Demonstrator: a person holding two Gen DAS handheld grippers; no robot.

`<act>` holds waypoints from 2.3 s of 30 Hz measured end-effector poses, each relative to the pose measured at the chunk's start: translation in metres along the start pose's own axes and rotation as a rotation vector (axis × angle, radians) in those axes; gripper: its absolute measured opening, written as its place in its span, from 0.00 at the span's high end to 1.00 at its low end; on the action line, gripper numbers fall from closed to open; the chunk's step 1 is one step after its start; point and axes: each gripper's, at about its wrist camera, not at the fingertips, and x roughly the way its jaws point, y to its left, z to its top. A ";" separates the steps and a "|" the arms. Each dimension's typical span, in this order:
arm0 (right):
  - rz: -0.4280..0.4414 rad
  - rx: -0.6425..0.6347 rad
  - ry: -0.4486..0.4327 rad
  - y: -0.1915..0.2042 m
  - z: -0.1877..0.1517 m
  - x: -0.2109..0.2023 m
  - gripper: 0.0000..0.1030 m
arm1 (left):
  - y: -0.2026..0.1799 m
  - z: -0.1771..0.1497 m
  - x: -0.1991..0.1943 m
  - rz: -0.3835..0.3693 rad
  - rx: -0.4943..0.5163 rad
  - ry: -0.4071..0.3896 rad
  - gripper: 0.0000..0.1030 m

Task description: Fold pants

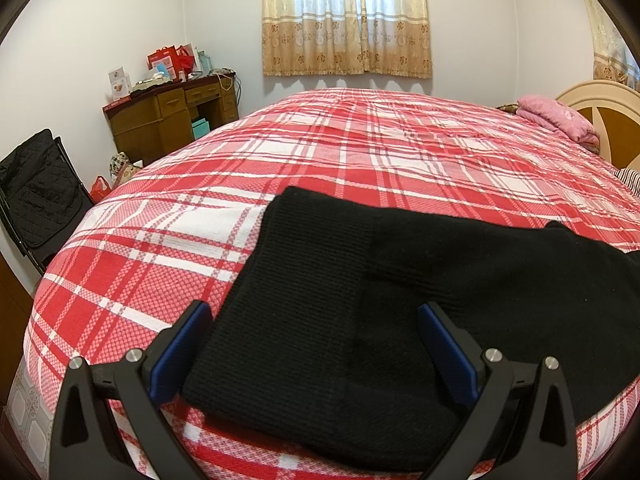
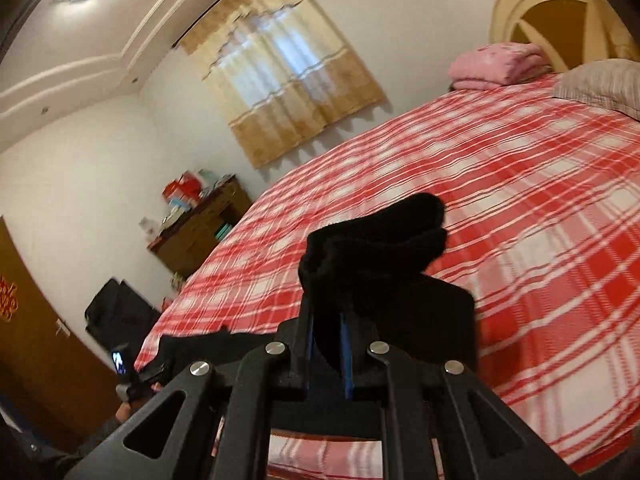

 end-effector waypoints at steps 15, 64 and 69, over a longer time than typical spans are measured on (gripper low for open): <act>0.078 -0.096 0.166 0.051 -0.033 0.079 0.90 | 0.000 -0.001 0.000 0.000 -0.001 -0.002 0.00; -0.125 -0.064 0.196 0.004 -0.067 0.096 0.50 | -0.312 0.023 -0.013 -0.693 0.273 0.263 0.49; -0.120 -0.069 0.172 0.004 -0.067 0.093 0.50 | -0.313 0.018 -0.027 -0.707 0.304 0.279 0.85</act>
